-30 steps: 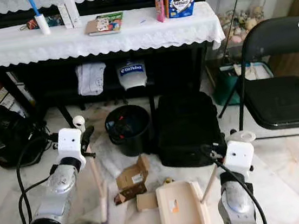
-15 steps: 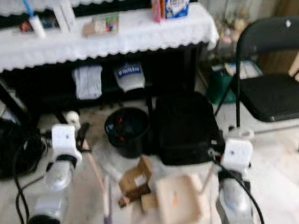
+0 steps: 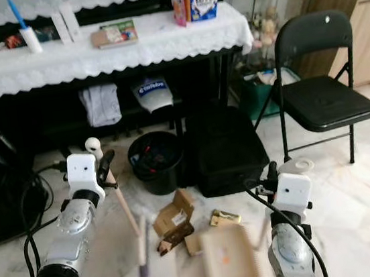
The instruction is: Sweep floor
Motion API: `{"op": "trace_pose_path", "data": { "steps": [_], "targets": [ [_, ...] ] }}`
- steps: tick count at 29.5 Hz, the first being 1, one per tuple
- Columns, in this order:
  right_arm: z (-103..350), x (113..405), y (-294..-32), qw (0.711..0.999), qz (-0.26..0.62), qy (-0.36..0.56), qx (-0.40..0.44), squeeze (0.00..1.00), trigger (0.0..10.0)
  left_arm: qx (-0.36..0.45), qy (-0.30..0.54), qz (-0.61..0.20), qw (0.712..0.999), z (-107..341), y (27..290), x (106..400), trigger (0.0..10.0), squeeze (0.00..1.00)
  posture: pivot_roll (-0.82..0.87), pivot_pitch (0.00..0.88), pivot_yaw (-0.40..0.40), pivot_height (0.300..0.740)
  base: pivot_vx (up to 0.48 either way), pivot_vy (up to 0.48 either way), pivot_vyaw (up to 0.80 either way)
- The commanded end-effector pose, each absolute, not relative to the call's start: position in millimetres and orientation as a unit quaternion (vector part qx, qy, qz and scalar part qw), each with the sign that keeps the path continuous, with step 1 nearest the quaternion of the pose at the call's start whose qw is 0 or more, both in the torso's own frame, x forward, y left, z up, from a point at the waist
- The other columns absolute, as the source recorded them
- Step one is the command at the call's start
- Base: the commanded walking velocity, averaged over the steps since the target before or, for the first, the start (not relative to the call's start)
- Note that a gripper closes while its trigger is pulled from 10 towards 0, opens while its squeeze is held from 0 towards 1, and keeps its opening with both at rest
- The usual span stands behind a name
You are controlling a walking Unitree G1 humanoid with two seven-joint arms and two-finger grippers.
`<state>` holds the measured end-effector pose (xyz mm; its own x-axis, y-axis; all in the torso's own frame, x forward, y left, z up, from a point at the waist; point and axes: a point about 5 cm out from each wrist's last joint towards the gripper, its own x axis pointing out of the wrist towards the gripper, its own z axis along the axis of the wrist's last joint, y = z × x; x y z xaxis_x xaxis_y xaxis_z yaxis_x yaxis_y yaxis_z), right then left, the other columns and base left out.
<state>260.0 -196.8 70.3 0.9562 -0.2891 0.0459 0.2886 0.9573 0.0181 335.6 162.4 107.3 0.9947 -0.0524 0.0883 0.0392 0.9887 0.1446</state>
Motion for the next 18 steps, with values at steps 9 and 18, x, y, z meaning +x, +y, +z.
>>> {"op": "trace_pose_path", "data": {
  "steps": [9,18],
  "targets": [
    [76.5,260.4,-199.9,0.987,-0.152,-0.043,0.007,0.00,10.0,0.073,-0.090,-0.048,0.992,123.0,153.5,338.4,10.0,0.00,-0.16,0.000,0.049,0.740,0.000,0.000,-0.43],
    [77.8,260.1,-199.2,0.988,-0.149,-0.049,0.000,0.00,10.0,0.070,-0.091,-0.045,0.992,124.2,155.5,339.2,10.0,0.00,-0.16,0.000,0.051,0.740,0.000,0.000,0.00]
  ]
}}
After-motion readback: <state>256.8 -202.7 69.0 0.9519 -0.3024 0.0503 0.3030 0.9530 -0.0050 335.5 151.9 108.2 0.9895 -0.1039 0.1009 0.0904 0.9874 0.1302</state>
